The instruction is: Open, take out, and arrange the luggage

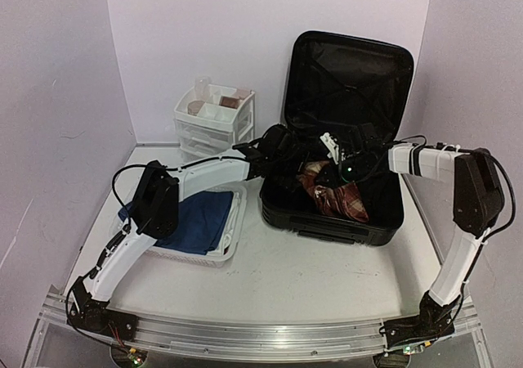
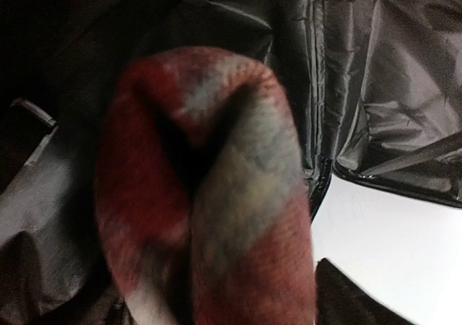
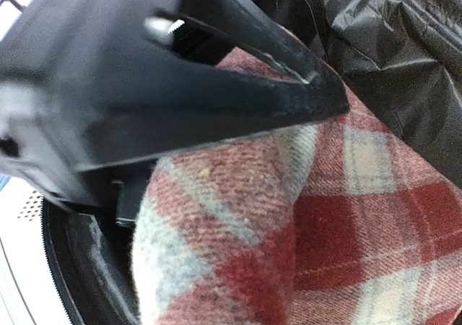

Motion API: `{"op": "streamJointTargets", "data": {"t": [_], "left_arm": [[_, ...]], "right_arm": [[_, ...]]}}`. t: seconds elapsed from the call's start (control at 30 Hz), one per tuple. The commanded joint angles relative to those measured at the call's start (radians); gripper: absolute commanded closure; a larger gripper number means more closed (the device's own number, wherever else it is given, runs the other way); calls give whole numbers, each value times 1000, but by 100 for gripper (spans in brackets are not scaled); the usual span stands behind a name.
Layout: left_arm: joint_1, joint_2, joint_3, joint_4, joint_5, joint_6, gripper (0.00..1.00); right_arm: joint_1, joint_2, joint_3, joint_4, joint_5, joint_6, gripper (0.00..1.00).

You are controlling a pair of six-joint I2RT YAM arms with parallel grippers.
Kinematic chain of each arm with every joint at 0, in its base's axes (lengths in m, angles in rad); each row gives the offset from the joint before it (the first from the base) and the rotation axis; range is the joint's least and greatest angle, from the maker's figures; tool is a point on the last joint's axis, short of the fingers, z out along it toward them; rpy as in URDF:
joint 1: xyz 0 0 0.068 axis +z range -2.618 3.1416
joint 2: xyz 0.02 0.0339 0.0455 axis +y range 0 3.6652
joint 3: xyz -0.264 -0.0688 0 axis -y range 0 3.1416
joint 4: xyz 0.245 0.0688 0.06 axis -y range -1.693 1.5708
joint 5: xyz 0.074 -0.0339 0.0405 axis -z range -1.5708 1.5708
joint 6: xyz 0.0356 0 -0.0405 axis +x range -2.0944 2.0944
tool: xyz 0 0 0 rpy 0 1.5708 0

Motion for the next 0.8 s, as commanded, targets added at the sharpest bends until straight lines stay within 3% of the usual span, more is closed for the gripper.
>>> {"op": "streamJointTargets", "data": {"t": [0.0, 0.1, 0.23, 0.27, 0.37, 0.47, 0.57, 0.6, 0.77], "left_arm": [[-9, 43, 72, 55, 35, -11, 24], [-9, 36, 55, 72, 29, -7, 33], [-9, 38, 65, 98, 49, 14, 54], [-7, 38, 71, 98, 59, 28, 59], [0, -3, 33, 101, 69, 77, 73], [9, -36, -6, 119, 82, 127, 86], [18, -43, -4, 122, 102, 164, 93], [20, -44, 4, 126, 108, 181, 96], [21, -65, 77, 127, 148, 332, 100]], "right_arm": [[2, -76, -3, 62, -44, -30, 100], [2, -78, -8, 56, -30, -46, 100], [4, -81, -3, 32, -1, -57, 100], [4, -85, 2, 19, 18, -55, 94], [3, -118, 16, -48, 62, -47, 56], [4, -179, 20, -114, 63, -49, 27], [0, -254, 70, -234, 114, -39, 6], [-3, -283, 83, -264, 134, -27, 2], [-29, -392, 106, -350, 202, 24, 2]]}}
